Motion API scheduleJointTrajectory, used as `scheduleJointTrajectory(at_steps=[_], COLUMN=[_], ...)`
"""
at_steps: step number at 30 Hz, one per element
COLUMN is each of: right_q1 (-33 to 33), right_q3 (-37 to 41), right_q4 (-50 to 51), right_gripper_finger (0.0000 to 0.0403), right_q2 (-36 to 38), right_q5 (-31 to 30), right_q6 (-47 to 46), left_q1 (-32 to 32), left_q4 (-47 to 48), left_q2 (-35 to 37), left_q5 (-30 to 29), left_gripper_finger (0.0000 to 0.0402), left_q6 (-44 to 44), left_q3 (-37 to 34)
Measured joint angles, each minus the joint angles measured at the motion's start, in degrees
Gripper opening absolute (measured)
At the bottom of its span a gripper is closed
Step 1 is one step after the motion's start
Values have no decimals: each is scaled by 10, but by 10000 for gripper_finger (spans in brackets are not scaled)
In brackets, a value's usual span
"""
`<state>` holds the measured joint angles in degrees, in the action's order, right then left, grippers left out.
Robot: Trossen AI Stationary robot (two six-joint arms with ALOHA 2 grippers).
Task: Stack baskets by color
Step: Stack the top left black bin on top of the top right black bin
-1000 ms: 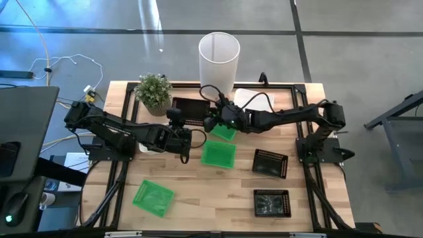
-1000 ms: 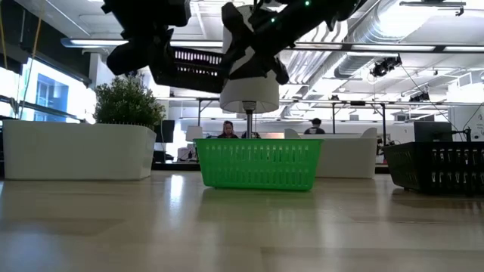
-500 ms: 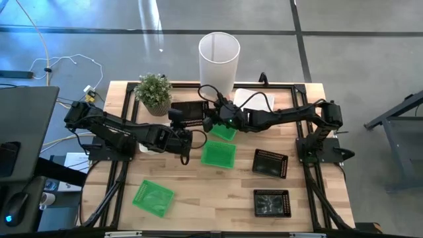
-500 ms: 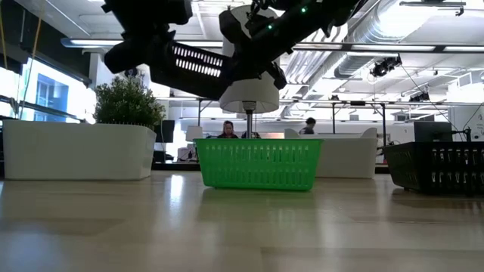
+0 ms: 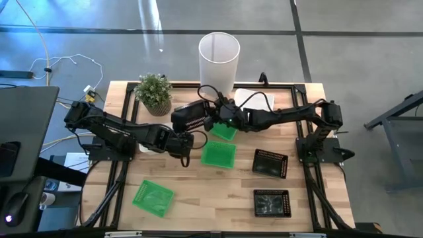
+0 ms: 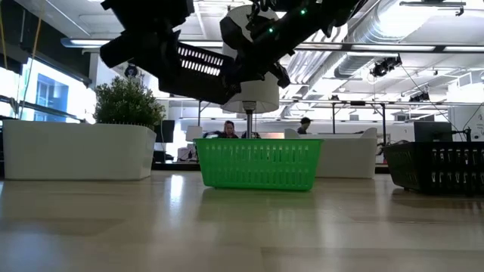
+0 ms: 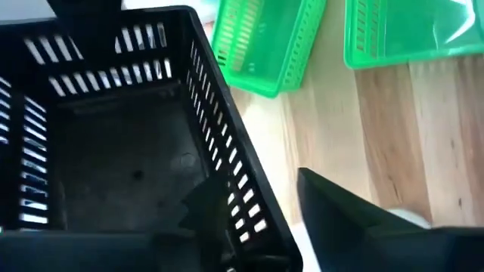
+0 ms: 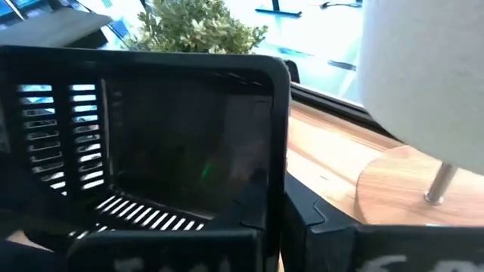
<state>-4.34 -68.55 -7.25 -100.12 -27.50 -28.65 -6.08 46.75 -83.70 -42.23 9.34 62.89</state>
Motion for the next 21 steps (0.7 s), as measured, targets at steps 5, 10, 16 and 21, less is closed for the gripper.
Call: scheduleJointTrajectory(at_steps=[5, 10, 16, 21], right_q1=[1, 1, 10, 20], right_q3=[0, 0, 0, 0], right_q4=[28, 57, 82, 105], right_gripper_finger=[0, 0, 0, 0], right_q2=[0, 0, 0, 0], right_q5=[-32, -41, -53, -66], right_q6=[5, 5, 7, 4], left_q1=[0, -1, -24, -52], left_q4=[-9, -9, -9, -9], left_q2=[0, 0, 0, 0], left_q5=[-1, -2, -4, -4], left_gripper_finger=[194, 201, 202, 202], left_q6=[-3, -7, -19, -21], left_q3=[0, 0, 0, 0])
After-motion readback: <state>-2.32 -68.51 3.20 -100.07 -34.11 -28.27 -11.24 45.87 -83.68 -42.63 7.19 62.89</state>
